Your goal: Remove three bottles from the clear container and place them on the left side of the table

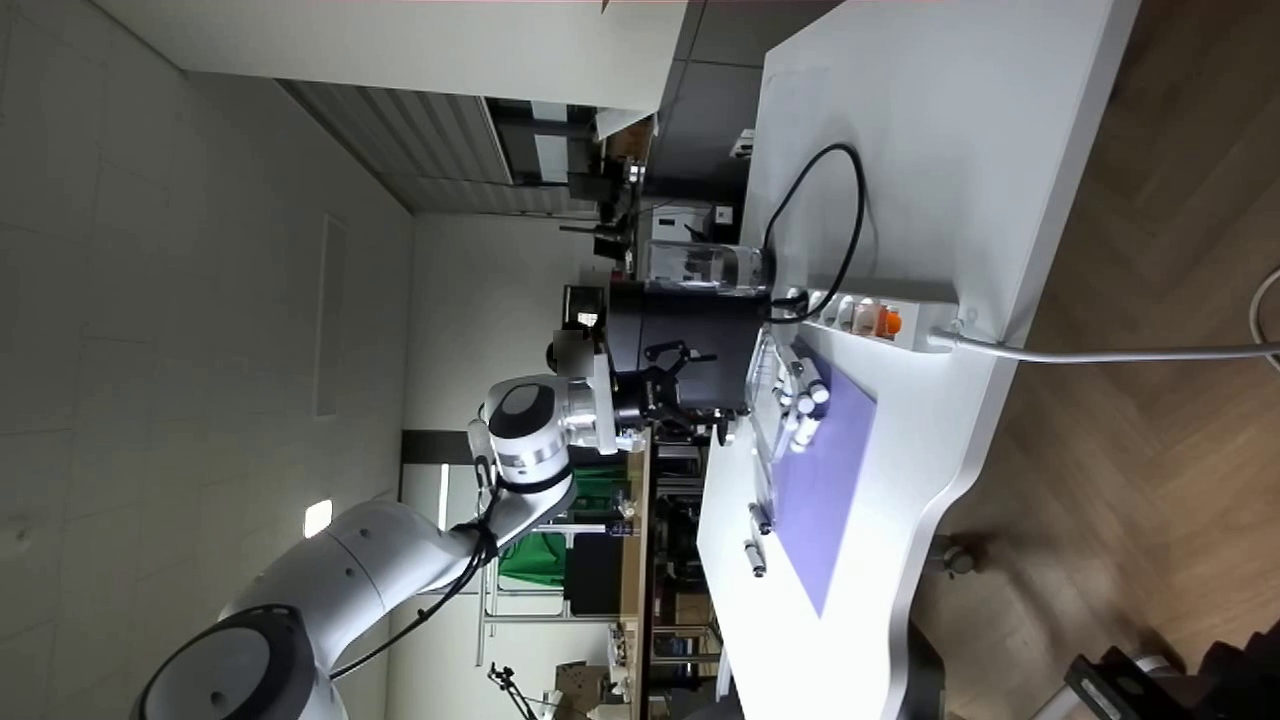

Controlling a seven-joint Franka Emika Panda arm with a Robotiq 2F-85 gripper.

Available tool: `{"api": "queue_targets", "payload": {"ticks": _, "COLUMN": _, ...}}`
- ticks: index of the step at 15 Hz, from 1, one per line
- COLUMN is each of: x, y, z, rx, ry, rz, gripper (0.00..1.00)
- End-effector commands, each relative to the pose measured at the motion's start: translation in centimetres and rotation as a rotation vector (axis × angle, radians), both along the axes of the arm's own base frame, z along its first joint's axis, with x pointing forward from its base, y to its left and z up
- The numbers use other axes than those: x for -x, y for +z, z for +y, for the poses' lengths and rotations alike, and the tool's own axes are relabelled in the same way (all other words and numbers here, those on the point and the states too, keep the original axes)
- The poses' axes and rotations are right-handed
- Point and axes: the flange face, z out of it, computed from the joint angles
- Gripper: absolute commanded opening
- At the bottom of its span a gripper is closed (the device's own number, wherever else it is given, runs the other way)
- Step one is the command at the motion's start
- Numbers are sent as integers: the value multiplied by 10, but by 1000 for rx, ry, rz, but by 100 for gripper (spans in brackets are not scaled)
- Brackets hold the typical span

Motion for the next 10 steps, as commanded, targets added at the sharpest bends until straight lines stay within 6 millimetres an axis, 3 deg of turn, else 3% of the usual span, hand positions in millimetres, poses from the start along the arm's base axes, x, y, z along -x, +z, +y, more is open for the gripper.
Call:
{"api": "queue_targets", "payload": {"ticks": 1, "x": -7, "y": -3, "z": -2, "rx": -61, "ry": -84, "rz": -40, "gripper": 100}}
{"api": "queue_targets", "payload": {"ticks": 5, "x": -1, "y": -4, "z": 0, "rx": -163, "ry": -155, "rz": -28, "gripper": 100}}
{"api": "queue_targets", "payload": {"ticks": 10, "x": -1, "y": -12, "z": 0, "rx": -153, "ry": -123, "rz": -27, "gripper": 100}}
